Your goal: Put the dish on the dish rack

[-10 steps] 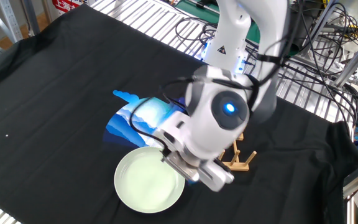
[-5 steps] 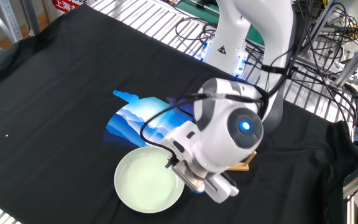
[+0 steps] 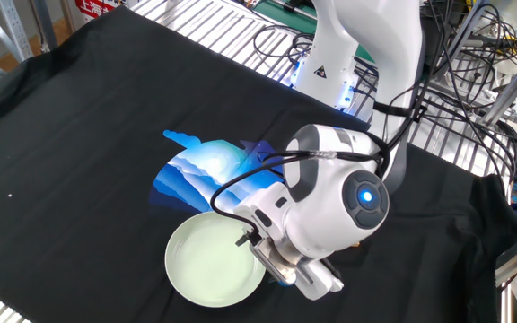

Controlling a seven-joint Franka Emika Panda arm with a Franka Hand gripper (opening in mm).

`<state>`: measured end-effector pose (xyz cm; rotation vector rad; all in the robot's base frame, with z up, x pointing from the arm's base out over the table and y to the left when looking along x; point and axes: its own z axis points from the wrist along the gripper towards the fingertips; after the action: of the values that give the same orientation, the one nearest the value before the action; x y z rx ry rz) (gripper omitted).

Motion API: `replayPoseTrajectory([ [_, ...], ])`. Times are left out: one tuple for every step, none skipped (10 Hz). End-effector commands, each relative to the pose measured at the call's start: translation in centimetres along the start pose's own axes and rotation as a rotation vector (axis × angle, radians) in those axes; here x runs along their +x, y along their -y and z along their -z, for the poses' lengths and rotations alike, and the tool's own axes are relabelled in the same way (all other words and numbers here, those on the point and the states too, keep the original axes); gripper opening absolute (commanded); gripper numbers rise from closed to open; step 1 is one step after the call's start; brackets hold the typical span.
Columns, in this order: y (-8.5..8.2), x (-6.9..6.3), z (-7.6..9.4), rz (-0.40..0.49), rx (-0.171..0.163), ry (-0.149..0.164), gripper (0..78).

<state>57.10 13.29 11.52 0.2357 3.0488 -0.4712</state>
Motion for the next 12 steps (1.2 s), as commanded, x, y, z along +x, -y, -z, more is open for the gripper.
replayPoseTrajectory([
  [-0.1,-0.3,-0.2,-0.012,0.022,0.016,1.1],
  [-0.1,-0.3,-0.2,-0.012,0.022,0.016,1.1],
  [-0.1,-0.3,-0.2,-0.012,0.022,0.016,1.1],
  [-0.1,-0.3,-0.2,-0.012,0.022,0.016,1.1],
  [-0.1,-0.3,-0.2,-0.012,0.022,0.016,1.1],
  [-0.1,-0.3,-0.2,-0.012,0.022,0.016,1.1],
  [-0.1,-0.3,-0.2,-0.012,0.022,0.016,1.1],
  [-0.1,-0.3,-0.2,-0.012,0.022,0.016,1.1],
  [-0.1,-0.3,-0.2,-0.012,0.022,0.016,1.1],
  [-0.1,-0.3,-0.2,-0.012,0.022,0.016,1.1],
  [-0.1,-0.3,-0.2,-0.012,0.022,0.016,1.1],
  [-1.2,0.1,-0.2,-0.019,0.069,0.034,1.1],
])
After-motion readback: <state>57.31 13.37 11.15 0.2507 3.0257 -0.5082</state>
